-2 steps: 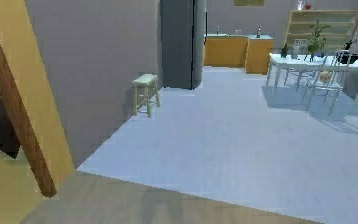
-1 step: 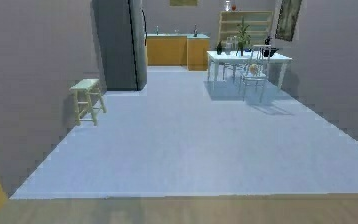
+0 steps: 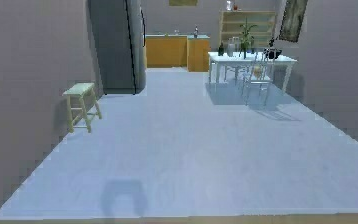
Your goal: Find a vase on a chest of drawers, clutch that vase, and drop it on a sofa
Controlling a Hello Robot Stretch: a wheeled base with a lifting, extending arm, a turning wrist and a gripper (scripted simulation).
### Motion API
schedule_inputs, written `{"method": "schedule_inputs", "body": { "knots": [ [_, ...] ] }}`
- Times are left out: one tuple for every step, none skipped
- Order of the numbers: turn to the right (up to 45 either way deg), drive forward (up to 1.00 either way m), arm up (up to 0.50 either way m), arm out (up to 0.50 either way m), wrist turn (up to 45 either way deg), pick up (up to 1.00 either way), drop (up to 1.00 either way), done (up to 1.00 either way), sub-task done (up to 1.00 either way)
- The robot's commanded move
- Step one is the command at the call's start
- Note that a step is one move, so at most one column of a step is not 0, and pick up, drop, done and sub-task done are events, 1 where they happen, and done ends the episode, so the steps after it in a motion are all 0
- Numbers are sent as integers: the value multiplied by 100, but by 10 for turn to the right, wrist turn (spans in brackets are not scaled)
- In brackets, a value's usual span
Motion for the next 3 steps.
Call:
{"method": "schedule_inputs", "body": {
  "knots": [
    [-450,0,0,0,0,0,0,0,0],
    [-60,0,0,0,0,0,0,0,0],
    [0,35,0,0,0,0,0,0,0]
  ]
}}
